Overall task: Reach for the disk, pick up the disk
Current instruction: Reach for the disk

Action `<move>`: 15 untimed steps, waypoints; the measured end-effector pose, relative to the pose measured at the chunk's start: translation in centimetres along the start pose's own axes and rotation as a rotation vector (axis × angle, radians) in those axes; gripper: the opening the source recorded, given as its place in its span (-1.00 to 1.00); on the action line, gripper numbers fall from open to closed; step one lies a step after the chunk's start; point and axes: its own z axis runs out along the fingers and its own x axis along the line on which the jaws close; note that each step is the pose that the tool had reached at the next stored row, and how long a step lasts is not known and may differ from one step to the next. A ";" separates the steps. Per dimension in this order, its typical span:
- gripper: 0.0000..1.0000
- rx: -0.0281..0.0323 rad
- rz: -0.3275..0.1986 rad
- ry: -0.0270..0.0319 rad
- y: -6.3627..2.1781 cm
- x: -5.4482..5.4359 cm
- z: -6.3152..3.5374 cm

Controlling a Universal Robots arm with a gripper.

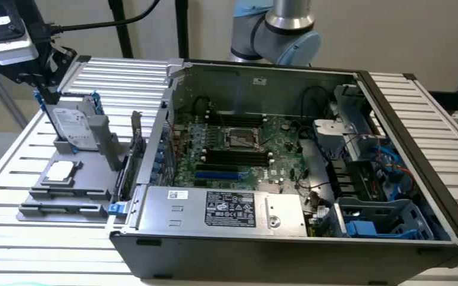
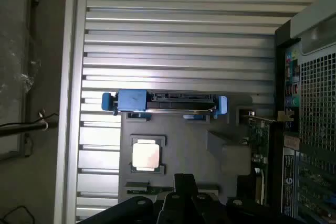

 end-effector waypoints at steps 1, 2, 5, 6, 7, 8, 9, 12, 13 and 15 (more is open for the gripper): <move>-0.79 0.0000 0.000 0.0000 0.00 0.0 0.00; -0.79 0.0000 0.000 0.0000 0.00 0.0 0.00; -0.79 0.0000 0.000 0.0000 0.00 0.0 0.00; -0.79 0.0000 0.000 0.0000 0.00 0.0 0.00; -0.79 0.0000 0.000 -0.0001 0.00 0.0 0.00; -0.79 0.0000 0.000 0.0000 0.00 0.0 0.00; -0.79 0.0000 0.000 0.0000 0.00 0.0 0.00; -0.79 0.0000 0.000 0.0000 0.00 0.0 0.00; -0.79 0.0000 0.000 0.0000 0.00 0.0 0.00; -0.79 0.0000 0.000 0.0000 0.01 0.0 0.00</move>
